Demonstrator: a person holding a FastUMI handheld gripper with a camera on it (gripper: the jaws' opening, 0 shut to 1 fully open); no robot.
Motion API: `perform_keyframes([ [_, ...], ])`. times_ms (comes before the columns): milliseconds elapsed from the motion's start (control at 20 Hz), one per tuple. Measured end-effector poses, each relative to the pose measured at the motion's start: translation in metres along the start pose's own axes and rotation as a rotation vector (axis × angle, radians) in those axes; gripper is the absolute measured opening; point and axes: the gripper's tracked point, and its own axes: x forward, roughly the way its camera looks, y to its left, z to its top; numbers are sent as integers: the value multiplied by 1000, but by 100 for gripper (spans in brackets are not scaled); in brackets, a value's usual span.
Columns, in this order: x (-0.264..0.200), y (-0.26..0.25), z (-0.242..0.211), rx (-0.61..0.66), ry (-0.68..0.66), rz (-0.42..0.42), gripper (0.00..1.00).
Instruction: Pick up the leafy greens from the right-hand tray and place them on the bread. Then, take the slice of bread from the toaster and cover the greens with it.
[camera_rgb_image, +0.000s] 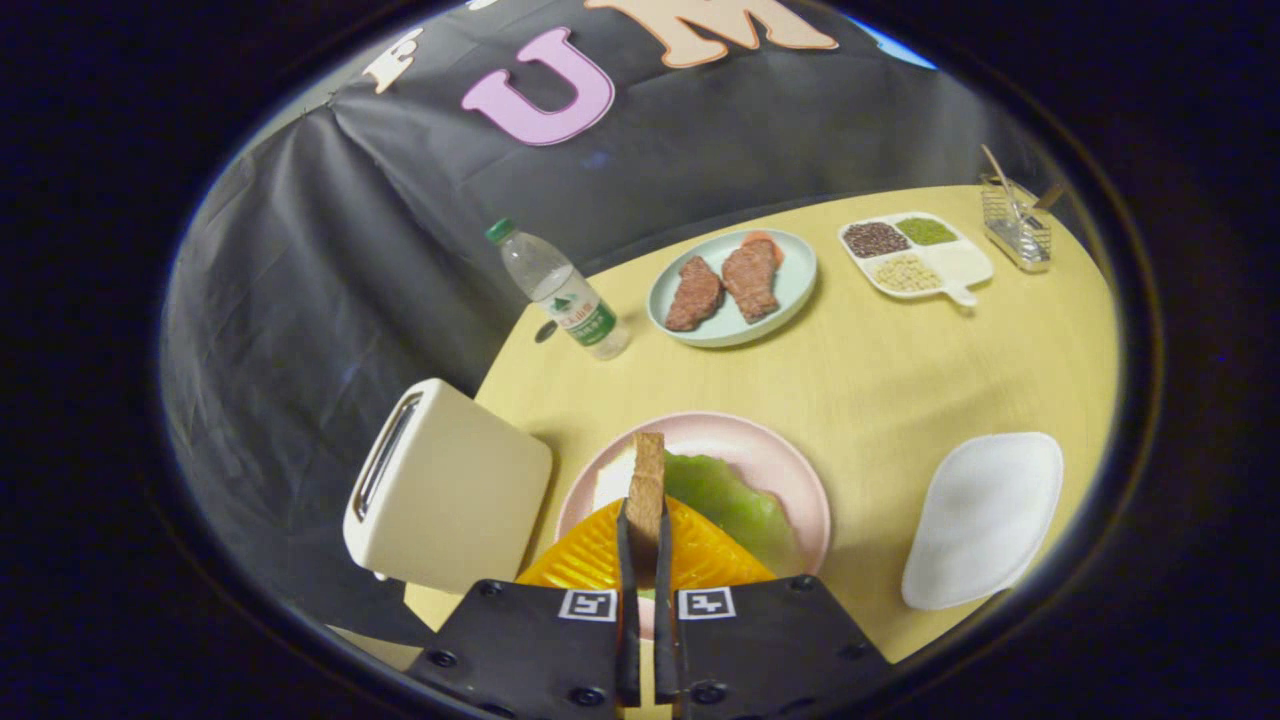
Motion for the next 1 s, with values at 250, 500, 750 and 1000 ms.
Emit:
perform_keyframes([
  [250,-1,-30,-17,-37,32,-80,23],
  [500,-19,-43,-21,-128,25,-130,63],
  [750,-58,-30,5,-260,-82,-110,100],
  [1000,-115,-5,56,-418,-303,-79,100],
])
